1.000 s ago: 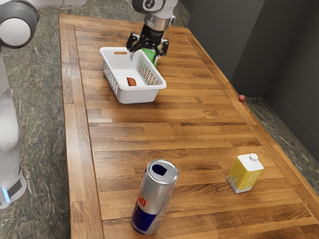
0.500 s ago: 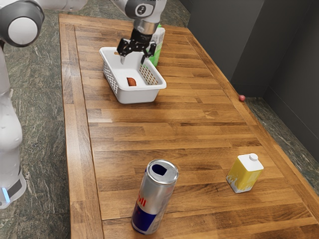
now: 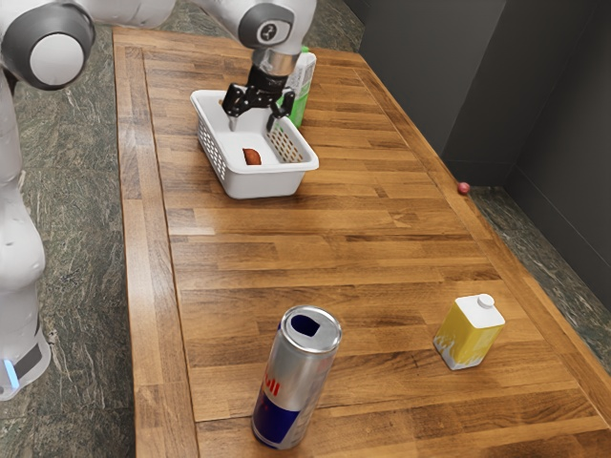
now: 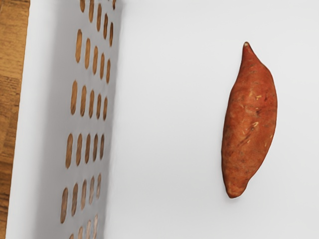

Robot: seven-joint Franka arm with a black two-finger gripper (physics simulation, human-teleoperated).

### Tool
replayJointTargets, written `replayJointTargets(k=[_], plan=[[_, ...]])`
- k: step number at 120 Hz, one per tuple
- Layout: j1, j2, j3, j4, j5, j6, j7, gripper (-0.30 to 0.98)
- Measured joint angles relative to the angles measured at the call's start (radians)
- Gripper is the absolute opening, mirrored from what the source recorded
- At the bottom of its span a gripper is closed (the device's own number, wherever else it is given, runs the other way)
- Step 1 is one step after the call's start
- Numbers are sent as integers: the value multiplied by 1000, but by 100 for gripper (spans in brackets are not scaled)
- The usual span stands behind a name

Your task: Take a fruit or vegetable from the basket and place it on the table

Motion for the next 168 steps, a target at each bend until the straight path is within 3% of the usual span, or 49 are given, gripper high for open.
replayJointTargets(k=[88,168], plan=[[36,117,-2,26,-41,50,46,69],[86,181,-9,73,-36,57,79,69]])
